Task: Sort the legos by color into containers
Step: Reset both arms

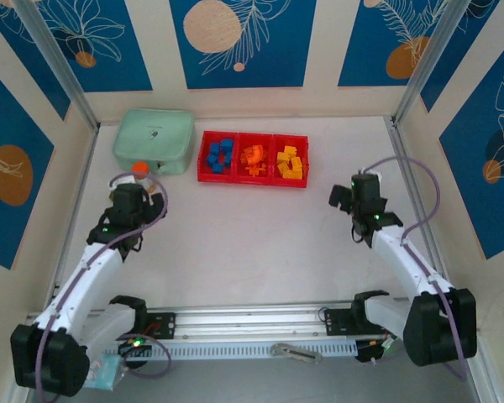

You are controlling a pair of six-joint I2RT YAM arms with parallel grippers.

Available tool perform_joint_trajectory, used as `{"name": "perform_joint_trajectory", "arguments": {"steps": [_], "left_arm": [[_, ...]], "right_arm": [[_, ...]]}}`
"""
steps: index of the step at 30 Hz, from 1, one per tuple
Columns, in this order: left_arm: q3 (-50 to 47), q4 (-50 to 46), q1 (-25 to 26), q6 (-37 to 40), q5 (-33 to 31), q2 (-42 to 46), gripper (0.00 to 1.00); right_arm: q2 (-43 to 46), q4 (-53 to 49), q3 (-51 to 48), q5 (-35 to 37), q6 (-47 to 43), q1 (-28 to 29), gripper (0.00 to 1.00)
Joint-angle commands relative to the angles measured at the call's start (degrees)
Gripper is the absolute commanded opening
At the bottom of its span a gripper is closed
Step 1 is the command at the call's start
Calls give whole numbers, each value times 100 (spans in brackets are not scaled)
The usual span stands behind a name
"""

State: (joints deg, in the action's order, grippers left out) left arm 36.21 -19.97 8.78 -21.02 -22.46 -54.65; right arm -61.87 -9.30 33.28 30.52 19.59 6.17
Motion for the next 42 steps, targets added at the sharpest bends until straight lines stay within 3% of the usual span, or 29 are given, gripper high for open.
{"name": "perform_joint_trajectory", "arguments": {"steps": [1, 4, 10, 14, 17, 18, 19, 23, 26, 29, 42], "left_arm": [[-514, 1570, -323, 754, -763, -193, 99], [-1274, 3479, -385, 1239, -467, -526, 99], [-1872, 6604, -386, 2095, 787, -2066, 99], [-1794, 7263, -411, 2176, 1174, -2669, 99], [-1918, 8145, -412, 2382, 1755, -3336, 99], [-1981, 8512, -412, 2437, 1878, -3571, 99], [-2003, 8629, -412, 2441, 1867, -3615, 99], [-1492, 7412, -412, 2228, 1306, -3493, 99], [-1563, 7539, -421, 2235, 1290, -3479, 99], [-1601, 7624, -416, 2194, 1187, -3496, 99], [-1573, 7611, -412, 2221, 1217, -3508, 99]], "right_arm": [[-214, 1872, -594, -517, -462, -305, 99], [-837, 2384, -597, -736, -640, -432, 99], [-1873, 3634, -312, -2203, -1120, -486, 99], [-2136, 4528, -543, -2747, -1302, -720, 99], [-2631, 6074, -1107, -3072, -1286, -787, 99], [-2565, 5867, -1051, -3045, -1374, -728, 99], [-2488, 5325, -869, -2988, -1444, -697, 99], [-2567, 5528, -897, -2899, -1399, -697, 99], [-2524, 5582, -955, -2557, -1492, -541, 99], [-2516, 5471, -914, -2830, -1418, -664, 99], [-2541, 5434, -871, -2833, -1415, -670, 99]]}}
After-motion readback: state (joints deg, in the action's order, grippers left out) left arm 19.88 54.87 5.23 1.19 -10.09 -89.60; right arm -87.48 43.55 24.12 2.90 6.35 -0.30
